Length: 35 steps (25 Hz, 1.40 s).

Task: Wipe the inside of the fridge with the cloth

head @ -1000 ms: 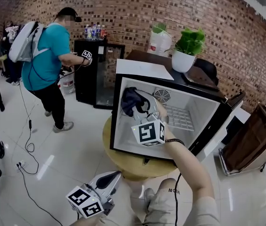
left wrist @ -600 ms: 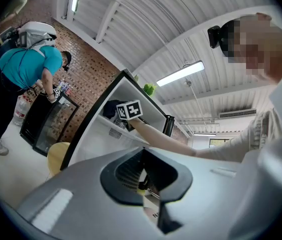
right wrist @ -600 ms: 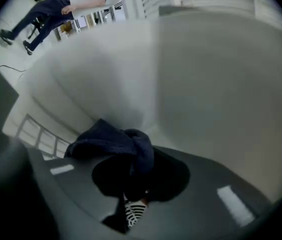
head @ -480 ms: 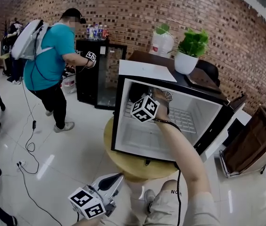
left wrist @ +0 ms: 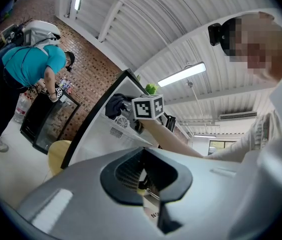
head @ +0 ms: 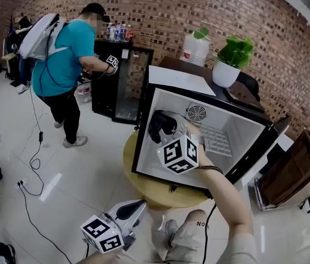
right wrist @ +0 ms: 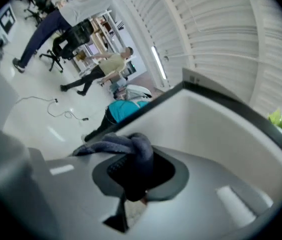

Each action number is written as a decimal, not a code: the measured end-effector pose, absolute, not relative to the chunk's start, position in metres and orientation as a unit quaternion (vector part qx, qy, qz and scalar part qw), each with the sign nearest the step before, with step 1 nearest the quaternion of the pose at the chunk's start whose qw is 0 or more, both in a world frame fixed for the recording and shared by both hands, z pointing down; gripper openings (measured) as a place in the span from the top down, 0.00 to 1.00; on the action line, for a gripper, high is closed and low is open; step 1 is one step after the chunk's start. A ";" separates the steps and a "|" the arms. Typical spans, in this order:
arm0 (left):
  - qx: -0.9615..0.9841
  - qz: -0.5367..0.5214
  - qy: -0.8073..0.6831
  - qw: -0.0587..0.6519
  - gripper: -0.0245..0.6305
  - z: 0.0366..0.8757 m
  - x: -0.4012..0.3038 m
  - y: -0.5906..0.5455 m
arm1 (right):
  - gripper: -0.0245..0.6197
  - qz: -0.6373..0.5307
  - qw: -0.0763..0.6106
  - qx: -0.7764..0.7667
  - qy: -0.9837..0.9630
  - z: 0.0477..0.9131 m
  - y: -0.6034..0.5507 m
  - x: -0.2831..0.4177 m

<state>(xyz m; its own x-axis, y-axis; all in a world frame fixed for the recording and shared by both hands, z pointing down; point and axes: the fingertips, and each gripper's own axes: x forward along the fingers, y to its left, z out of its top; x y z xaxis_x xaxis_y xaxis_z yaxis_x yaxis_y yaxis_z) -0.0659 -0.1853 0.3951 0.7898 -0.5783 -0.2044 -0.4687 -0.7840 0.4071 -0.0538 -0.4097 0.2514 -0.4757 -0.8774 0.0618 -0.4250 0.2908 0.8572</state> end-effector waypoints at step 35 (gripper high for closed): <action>0.937 -0.157 -0.272 0.155 0.96 0.389 -0.057 -0.176 | 0.90 -0.425 0.455 0.417 -0.663 0.294 -0.478 -0.036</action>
